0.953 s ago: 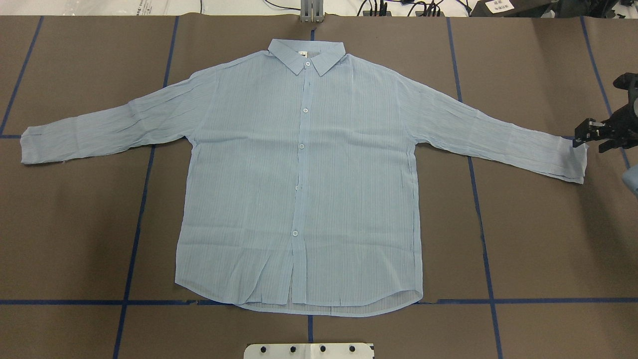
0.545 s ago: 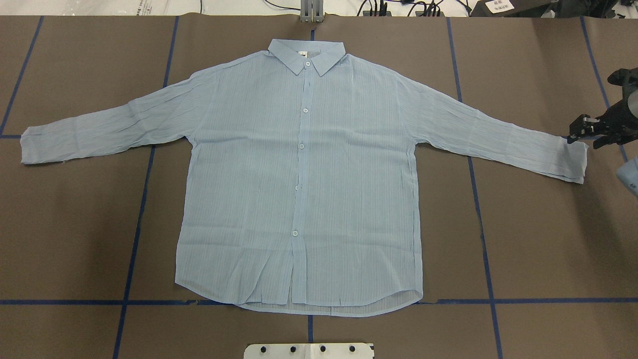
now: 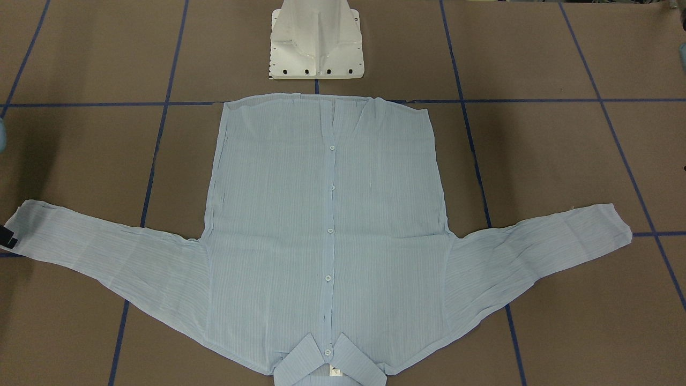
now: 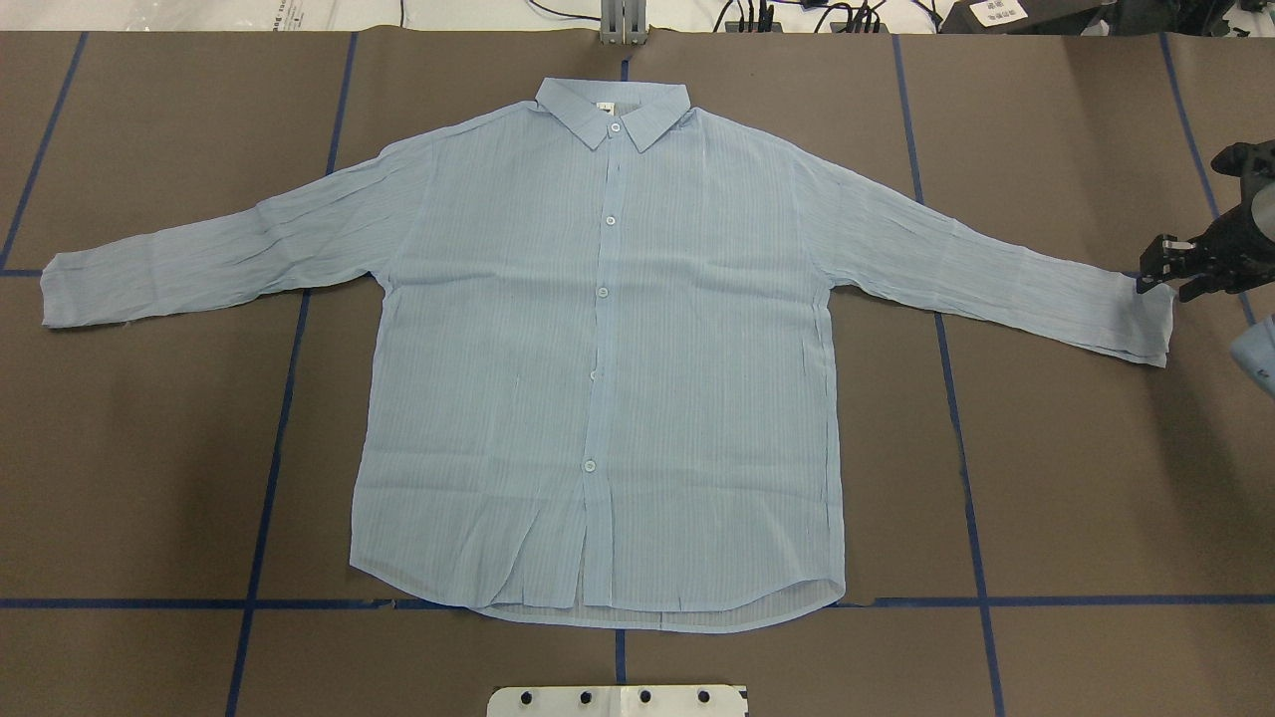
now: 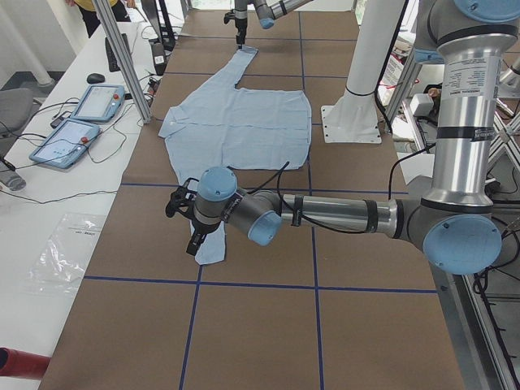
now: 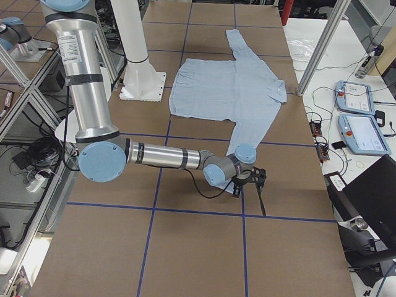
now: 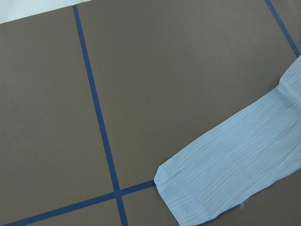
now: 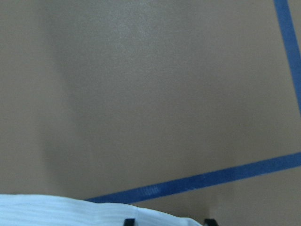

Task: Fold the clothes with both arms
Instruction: 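Grasp the cuff with the right gripper and carry it across the shirt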

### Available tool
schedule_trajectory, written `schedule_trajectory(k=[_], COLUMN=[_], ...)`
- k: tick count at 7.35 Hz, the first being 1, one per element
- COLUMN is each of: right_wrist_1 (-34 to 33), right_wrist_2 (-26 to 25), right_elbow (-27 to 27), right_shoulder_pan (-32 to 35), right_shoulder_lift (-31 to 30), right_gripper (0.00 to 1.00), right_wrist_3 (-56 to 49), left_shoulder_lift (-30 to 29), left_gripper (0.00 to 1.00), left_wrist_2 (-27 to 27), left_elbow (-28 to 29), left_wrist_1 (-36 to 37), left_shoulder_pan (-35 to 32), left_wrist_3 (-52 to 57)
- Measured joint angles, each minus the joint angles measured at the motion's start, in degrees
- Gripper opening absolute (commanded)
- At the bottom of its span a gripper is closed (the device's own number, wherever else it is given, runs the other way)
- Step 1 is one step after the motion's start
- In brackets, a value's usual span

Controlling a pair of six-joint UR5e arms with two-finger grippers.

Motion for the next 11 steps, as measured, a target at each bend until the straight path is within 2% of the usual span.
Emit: schedule_trajectory(k=[4, 7, 9, 11], right_wrist_1=[-0.05, -0.77, -0.81, -0.83], right_wrist_2=[2.45, 7.09, 8.76, 5.41], right_elbow=[0.73, 7.99, 12.87, 13.66], right_shoulder_pan=[0.03, 0.05, -2.92, -9.47], right_shoulder_lift=[0.29, 0.70, 3.21, 10.56], right_gripper=[0.00, 0.00, 0.00, 0.00], right_wrist_3=[0.25, 3.28, 15.38, 30.88], left_shoulder_lift=[0.00, 0.00, 0.00, 0.00], left_gripper=[1.00, 1.00, 1.00, 1.00], left_wrist_2=[0.00, -4.24, -5.37, -5.33], left_elbow=[-0.02, 0.06, 0.13, 0.48], left_wrist_1=[-0.04, 0.04, 0.00, -0.06], left_shoulder_pan=[0.00, 0.00, 0.00, 0.00], left_wrist_3=[-0.11, -3.41, -4.72, -4.68])
